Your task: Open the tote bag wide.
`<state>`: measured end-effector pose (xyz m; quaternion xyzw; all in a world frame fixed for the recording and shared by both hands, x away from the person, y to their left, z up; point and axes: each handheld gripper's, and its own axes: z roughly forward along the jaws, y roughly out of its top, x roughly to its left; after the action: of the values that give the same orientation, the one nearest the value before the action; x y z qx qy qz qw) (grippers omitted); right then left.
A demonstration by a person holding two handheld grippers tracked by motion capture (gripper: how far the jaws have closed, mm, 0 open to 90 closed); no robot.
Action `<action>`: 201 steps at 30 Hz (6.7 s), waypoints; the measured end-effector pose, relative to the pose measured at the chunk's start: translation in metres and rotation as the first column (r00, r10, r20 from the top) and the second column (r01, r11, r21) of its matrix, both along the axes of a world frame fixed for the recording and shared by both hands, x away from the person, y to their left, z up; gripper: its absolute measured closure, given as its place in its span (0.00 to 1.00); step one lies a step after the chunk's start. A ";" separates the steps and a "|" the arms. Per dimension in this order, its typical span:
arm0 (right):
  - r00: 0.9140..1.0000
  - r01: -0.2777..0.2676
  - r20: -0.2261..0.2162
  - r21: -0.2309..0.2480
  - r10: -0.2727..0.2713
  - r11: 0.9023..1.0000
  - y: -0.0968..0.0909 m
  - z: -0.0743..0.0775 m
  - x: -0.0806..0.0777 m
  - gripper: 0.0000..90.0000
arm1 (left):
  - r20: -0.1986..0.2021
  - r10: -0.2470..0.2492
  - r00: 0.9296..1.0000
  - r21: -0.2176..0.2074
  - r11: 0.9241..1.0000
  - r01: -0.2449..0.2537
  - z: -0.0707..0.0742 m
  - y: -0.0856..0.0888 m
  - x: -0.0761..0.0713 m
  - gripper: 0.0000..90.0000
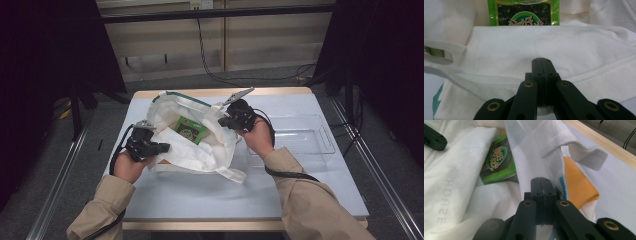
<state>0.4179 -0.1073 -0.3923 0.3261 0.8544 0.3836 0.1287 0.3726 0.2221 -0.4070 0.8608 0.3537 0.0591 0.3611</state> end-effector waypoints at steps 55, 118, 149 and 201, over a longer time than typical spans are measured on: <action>0.999 -0.035 -0.016 0.001 0.035 0.999 0.019 0.001 0.015 1.00 | 0.014 0.019 1.000 -0.016 1.000 -0.019 -0.009 0.004 -0.005 1.00; 0.988 0.107 -0.103 -0.098 -0.117 0.989 0.004 -0.030 0.041 1.00 | 0.024 0.026 0.999 0.008 1.000 -0.026 -0.015 0.010 -0.016 1.00; 0.983 0.102 -0.138 -0.154 -0.123 0.983 0.006 -0.043 0.047 1.00 | 0.006 0.023 1.000 0.036 0.999 -0.023 -0.025 0.008 -0.015 1.00; 0.993 0.035 -0.108 -0.043 -0.040 0.998 0.001 -0.023 -0.019 0.99 | 0.062 0.011 0.998 -0.034 0.999 -0.009 0.010 -0.006 0.001 0.93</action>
<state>0.3992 -0.1065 -0.4150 0.3598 0.8616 0.3450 0.0960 0.3733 0.2162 -0.3969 0.8506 0.3474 0.0818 0.3860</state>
